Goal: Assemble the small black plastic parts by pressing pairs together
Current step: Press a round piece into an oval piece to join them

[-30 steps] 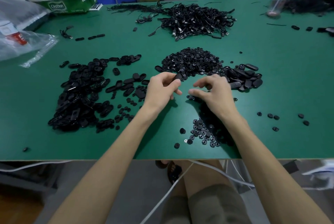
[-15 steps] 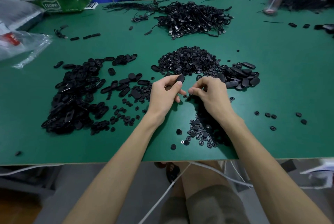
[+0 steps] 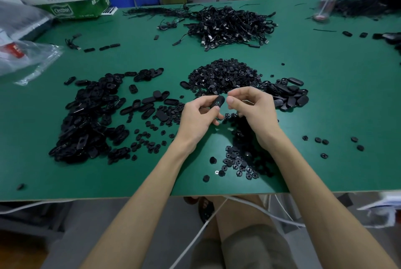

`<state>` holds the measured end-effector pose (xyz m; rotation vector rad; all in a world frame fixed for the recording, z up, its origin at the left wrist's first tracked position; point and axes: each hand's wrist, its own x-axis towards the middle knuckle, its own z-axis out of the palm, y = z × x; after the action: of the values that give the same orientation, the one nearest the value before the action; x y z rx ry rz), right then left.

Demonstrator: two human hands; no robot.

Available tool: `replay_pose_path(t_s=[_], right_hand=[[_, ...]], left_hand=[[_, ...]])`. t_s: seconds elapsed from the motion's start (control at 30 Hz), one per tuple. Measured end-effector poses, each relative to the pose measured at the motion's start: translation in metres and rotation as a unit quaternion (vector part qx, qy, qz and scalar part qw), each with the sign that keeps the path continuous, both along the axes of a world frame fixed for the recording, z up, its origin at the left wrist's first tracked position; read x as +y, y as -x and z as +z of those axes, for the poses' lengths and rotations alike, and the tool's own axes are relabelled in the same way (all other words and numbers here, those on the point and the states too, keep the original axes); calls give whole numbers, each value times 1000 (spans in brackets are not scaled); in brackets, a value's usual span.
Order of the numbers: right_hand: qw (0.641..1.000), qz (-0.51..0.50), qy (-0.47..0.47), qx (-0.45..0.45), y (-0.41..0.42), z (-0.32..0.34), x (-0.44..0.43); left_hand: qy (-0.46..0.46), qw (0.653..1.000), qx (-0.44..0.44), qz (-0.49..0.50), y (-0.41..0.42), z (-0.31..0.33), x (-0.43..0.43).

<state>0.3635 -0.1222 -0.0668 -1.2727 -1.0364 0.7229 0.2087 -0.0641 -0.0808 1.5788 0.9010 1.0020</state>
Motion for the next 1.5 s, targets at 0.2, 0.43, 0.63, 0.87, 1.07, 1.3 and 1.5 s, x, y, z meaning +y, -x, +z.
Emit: replay_pose_path(t_s=[0.2,0.43,0.63,0.87,1.07,1.3,1.5], right_hand=[[997,29,-15,67,-2,1,0],[996,40,-11,74,1,1,-1],[993,50,-10,102,2,2,-1],[980,69,-22,186,2,3,-2],[987,58,-12,152,2,4,-1],[995,34,-9,94,1,1,0],[999,17,-16,36,1,0,0]], left_hand=[[6,1000,-6,0,-1,2,-1],[9,1000,-12,0,-1,2,-2],[7,1000,-19,7,0,2,-1],[7,1000,-1,18,1,2,0],[7,1000,-9,7,0,3,-2],[9,1000,-10,14,1,5,-4],[8,1000,-16,13,1,6,-4]])
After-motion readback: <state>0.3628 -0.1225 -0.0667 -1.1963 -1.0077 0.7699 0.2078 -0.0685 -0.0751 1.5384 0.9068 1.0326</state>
